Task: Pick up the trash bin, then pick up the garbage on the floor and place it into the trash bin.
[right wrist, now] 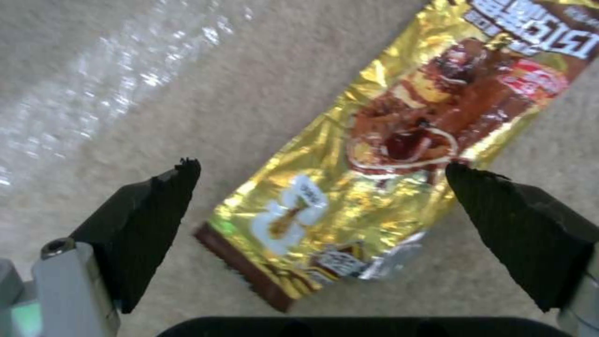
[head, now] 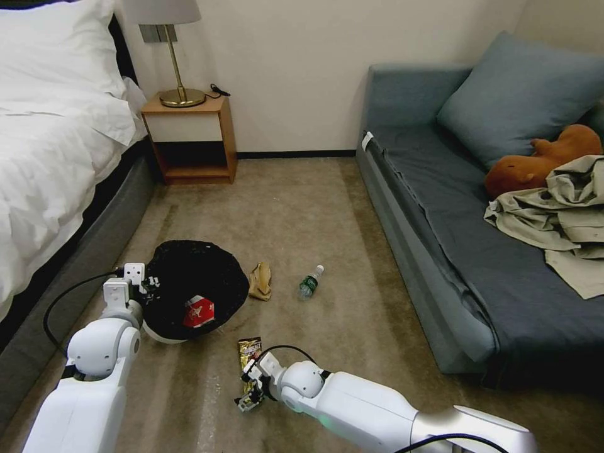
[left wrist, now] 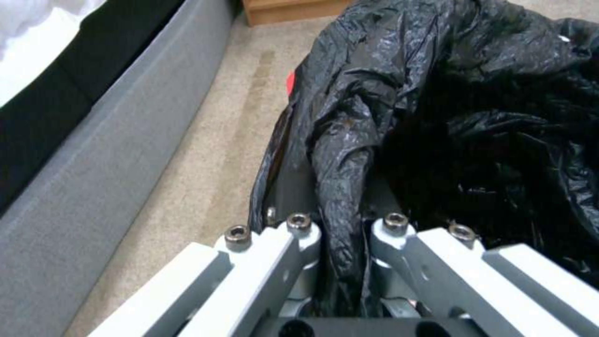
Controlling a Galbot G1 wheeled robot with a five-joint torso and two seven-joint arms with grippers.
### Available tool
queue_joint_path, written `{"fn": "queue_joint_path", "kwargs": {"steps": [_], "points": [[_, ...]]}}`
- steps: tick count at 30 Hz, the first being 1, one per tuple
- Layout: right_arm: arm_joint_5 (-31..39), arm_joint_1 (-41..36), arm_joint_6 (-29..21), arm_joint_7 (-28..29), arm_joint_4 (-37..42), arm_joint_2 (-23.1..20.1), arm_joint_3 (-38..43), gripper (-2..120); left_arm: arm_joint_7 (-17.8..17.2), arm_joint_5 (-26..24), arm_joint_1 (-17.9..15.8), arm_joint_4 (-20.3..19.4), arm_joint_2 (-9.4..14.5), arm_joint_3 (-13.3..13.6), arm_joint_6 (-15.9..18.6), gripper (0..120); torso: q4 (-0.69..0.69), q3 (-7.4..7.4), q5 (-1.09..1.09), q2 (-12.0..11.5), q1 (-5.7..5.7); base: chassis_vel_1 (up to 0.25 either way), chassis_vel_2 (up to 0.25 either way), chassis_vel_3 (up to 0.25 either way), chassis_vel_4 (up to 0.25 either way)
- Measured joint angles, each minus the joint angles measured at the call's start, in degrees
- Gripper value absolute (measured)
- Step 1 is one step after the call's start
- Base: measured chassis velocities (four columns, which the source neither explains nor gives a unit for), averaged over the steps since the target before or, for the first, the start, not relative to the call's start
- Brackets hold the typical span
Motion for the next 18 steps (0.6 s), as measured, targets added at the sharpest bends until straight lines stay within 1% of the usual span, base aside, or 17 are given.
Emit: {"fn": "queue_joint_path", "kwargs": {"steps": [6, 11, 13, 15, 16, 17, 18], "points": [[-2.1, 0.0, 0.3, -0.3, -0.4, -0.7, 0.0, 100, 0.0, 0.1, 0.1, -0.4, -0.3, 0.1, 0.0, 4, 0.00, 0.00, 0.00, 0.0, 0.00, 0.000, 0.000, 0.000, 0.000], [-2.4, 0.2, 0.3, -0.9, -0.4, -1.5, 0.2, 99, 0.0, 0.2, 0.2, -0.5, -0.6, 0.2, -0.1, 4, 0.00, 0.00, 0.00, 0.0, 0.00, 0.000, 0.000, 0.000, 0.000], [-2.4, 0.4, 0.2, -1.1, -0.4, -1.8, 0.4, 96, 0.0, 0.4, 0.3, -0.5, -0.9, 0.3, -0.2, 4, 0.00, 0.00, 0.00, 0.0, 0.00, 0.000, 0.000, 0.000, 0.000], [-2.4, 0.5, 0.2, -1.3, -0.4, -1.8, 0.4, 95, 0.0, 0.5, 0.4, -0.4, -1.0, 0.4, -0.4, 4, 0.00, 0.00, 0.00, 0.0, 0.00, 0.000, 0.000, 0.000, 0.000], [-2.4, 0.6, 0.1, -1.4, -0.4, -1.8, 0.4, 90, 0.0, 0.6, 0.4, -0.4, -1.1, 0.6, -0.5, 4, 0.00, 0.00, 0.00, 0.0, 0.00, 0.000, 0.000, 0.000, 0.000], [-2.4, 0.6, 0.1, -1.4, -0.4, -1.8, 0.4, 90, 0.0, 0.6, 0.4, -0.4, -1.1, 0.6, -0.5, 4, 0.00, 0.00, 0.00, 0.0, 0.00, 0.000, 0.000, 0.000, 0.000], [-2.4, 0.6, 0.1, -1.5, -0.5, -1.8, 0.5, 84, 0.1, 0.7, 0.5, -0.4, -1.2, 0.6, -0.6, 4, 0.00, 0.00, 0.00, 0.0, 0.00, 0.000, 0.000, 0.000, 0.000]]}}
